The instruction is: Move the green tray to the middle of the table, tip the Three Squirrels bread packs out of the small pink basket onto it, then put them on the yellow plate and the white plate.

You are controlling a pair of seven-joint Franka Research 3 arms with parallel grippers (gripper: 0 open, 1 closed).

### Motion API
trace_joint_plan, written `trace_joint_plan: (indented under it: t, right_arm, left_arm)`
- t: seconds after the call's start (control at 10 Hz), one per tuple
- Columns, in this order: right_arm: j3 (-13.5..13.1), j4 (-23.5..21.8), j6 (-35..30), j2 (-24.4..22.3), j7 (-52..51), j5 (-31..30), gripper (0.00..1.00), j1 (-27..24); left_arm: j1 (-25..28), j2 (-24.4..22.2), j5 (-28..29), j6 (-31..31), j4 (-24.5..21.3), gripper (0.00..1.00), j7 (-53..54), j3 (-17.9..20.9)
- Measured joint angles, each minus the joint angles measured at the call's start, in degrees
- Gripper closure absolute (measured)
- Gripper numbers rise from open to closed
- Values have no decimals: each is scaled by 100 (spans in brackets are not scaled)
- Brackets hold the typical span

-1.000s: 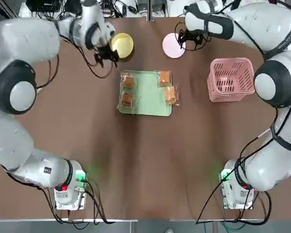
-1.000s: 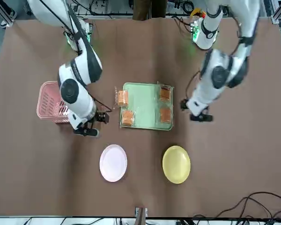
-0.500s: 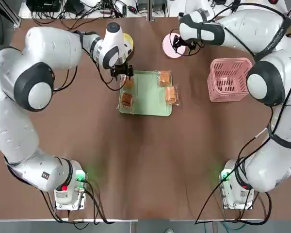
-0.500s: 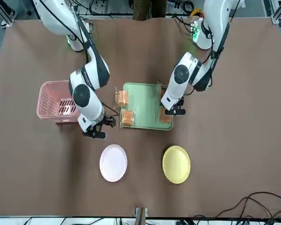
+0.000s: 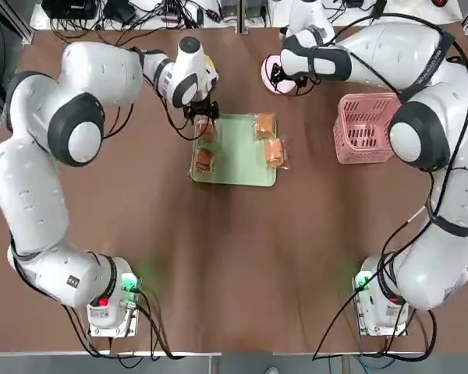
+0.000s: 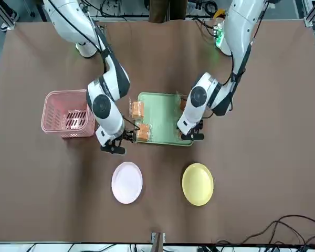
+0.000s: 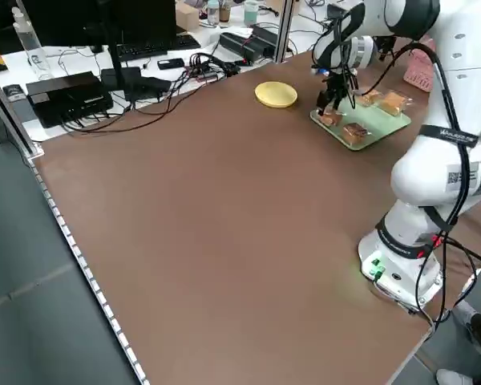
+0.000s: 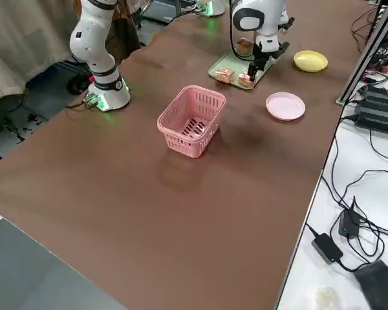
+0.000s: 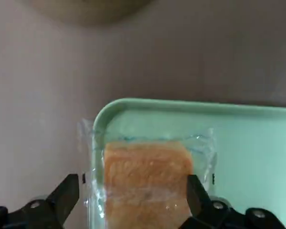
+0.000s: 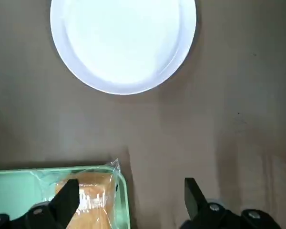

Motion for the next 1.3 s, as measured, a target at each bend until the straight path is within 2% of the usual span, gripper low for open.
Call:
trace_joint_plan:
  t: [0.4,0.7,0.8,1.0,1.1,1.2,1.3]
  right_arm:
    - [4,5,303,110,14,0,2,200]
    - [51,-85,600,288,267,0,2,604]
    - [83,-245,893,324,334,0,2,645]
    - [96,-569,1331,375,497,0,2,695]
    - [96,-612,1369,375,529,-3,2,708]
    - [97,-614,1372,374,540,-3,2,727]
    - [99,-625,1371,381,553,-3,2,747]
  left_arm:
    - [-52,134,11,0,126,0,-100,-1]
    - [-141,484,342,0,377,0,-504,-4]
    - [-156,538,379,-1,443,3,-582,-3]
    - [-156,546,380,-5,501,16,-801,0]
    - [-156,542,381,-12,534,29,-938,0]
    - [-155,529,381,-53,563,35,-1030,1]
    - [-135,514,381,-65,593,36,-1062,18]
